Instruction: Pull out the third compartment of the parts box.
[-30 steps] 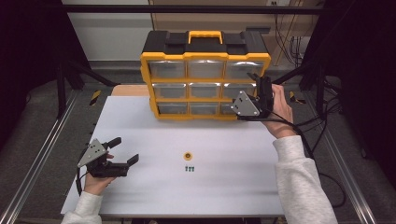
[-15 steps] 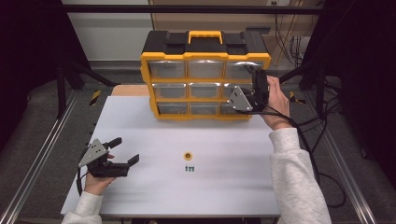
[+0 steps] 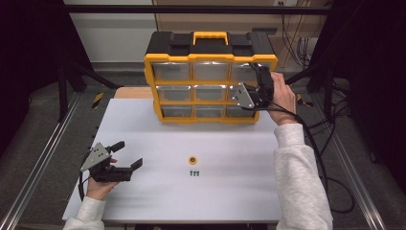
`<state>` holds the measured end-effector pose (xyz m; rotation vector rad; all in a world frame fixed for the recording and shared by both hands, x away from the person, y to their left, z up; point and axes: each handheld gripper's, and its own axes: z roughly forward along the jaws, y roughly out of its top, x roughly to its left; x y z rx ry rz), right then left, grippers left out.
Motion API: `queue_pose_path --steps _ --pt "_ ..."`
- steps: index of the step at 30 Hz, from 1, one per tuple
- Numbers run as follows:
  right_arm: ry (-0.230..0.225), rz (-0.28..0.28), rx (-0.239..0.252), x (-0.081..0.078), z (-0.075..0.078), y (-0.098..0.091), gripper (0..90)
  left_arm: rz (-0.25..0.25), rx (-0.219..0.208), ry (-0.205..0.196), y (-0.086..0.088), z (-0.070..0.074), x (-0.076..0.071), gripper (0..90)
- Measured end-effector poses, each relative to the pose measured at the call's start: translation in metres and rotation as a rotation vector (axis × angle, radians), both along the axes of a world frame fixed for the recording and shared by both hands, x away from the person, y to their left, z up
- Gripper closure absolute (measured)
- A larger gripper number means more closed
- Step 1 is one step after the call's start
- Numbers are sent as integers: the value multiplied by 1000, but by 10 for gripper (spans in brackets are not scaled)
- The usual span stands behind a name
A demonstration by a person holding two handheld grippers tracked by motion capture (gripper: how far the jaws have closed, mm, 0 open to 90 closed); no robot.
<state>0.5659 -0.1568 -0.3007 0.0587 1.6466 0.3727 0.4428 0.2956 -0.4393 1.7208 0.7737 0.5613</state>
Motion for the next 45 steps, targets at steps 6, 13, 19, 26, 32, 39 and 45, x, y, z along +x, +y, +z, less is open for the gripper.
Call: queue_pose_path --steps 6,13,19,26,32,39,45 --pt "-20 -13 -58 6 -1 -1 373 0 0 -1 0 0 0 25" --pt "-54 -14 -91 8 -2 -2 492 -1 2 0 0 0 0 25" --pt "-81 -20 -112 10 -3 -3 572 0 -1 2 0 0 0 25" --pt "-130 -13 -143 13 -8 -2 668 0 -1 1 1 0 0 25" --pt "-177 -10 -170 16 -11 -2 706 1 1 1 1 -1 0 25" --pt "-201 -19 -203 18 -13 -4 727 3 1 2 1 -1 0 26" --pt "-236 -20 -223 19 -15 -5 777 2 3 2 1 -1 0 27"
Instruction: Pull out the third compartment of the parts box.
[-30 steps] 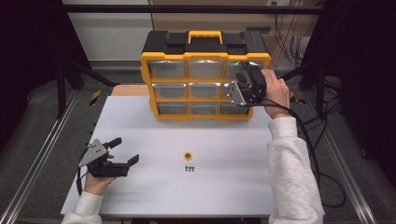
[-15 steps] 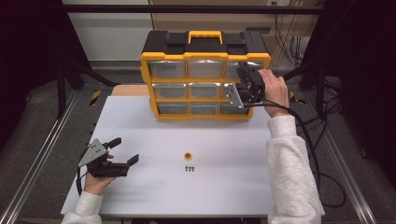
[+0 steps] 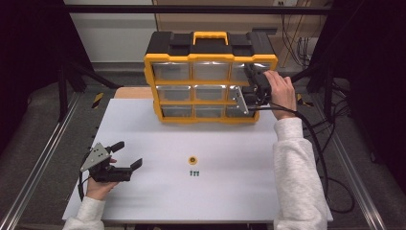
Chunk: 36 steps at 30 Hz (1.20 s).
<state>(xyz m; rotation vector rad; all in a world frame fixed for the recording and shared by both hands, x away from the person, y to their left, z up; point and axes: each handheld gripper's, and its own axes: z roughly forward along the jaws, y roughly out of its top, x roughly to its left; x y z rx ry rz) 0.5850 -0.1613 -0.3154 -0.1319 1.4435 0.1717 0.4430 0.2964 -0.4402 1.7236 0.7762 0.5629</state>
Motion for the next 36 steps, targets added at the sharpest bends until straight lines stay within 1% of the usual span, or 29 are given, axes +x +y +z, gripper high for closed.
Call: queue_pose_path --steps 6,8,14,26,30,36 --pt "0 6 -10 0 1 -1 789 1 3 0 0 0 0 27" --pt "-1 10 -25 0 1 -1 792 1 1 -2 0 0 0 27" --pt "-1 22 -23 -2 1 -2 795 2 0 -1 1 0 0 27" --pt "3 52 -35 -19 2 -6 795 2 4 -1 0 0 0 27" --pt "5 58 -32 -24 2 -7 795 1 6 -2 0 0 0 27" --pt "9 68 -42 -33 2 -7 795 2 5 -2 0 0 0 27"
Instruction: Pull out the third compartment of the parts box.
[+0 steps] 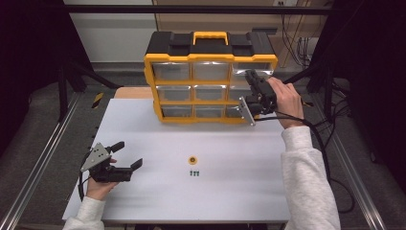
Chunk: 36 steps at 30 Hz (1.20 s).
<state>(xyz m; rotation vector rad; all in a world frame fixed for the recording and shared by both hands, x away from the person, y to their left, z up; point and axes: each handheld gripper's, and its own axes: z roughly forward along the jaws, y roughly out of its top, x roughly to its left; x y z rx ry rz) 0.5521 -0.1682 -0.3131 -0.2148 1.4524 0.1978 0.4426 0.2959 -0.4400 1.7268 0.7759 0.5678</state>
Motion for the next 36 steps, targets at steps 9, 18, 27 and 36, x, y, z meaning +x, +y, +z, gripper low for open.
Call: queue_pose_path --steps 9,18,27,36 --pt "-4 4 4 -6 -1 0 795 -2 0 -2 0 0 0 27" --pt "-4 16 -5 -16 -1 -2 795 -4 -2 -5 0 2 -1 27" --pt "-1 34 -9 -26 -1 -3 794 -3 0 -4 0 1 -1 27" --pt "-6 45 -11 -34 -2 -4 795 -3 3 -3 0 1 -1 27"
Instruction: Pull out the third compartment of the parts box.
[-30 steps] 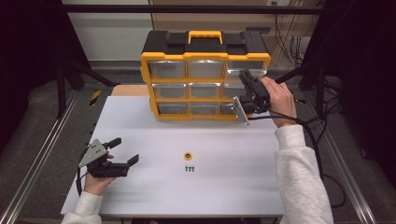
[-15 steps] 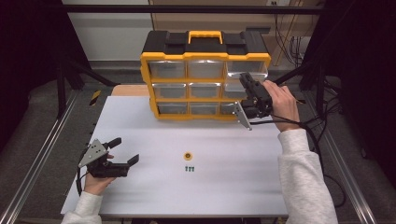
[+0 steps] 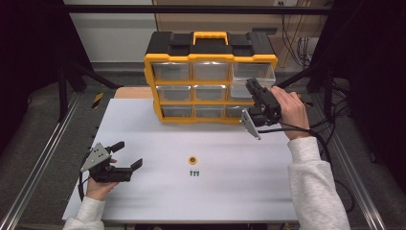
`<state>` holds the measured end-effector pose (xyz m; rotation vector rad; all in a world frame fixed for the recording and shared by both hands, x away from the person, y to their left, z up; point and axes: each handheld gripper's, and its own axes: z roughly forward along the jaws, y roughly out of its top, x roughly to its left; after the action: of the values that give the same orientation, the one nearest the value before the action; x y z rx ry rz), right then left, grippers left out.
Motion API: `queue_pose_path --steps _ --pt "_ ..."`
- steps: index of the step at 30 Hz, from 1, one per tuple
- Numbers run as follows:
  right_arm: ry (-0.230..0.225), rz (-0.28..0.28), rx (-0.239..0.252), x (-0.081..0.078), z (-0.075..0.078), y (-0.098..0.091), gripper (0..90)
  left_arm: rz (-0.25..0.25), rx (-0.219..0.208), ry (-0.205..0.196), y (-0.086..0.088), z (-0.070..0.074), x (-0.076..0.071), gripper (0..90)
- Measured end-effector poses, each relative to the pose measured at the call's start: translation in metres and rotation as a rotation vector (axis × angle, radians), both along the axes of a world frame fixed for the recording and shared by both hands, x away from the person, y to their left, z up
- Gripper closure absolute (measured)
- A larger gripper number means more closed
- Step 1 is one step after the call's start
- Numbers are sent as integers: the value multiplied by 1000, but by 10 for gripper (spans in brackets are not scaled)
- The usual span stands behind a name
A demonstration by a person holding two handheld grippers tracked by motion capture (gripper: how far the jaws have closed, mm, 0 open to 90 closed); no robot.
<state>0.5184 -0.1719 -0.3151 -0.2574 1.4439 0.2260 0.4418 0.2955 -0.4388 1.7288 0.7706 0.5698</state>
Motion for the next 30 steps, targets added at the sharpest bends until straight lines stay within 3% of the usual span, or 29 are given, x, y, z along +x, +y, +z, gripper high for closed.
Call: queue_pose_path --steps 17,30 --pt "5 23 -8 -15 -1 -2 793 -3 3 -2 -1 0 0 27" --pt "20 27 -2 -17 0 -3 785 -5 6 -1 -2 0 0 27"
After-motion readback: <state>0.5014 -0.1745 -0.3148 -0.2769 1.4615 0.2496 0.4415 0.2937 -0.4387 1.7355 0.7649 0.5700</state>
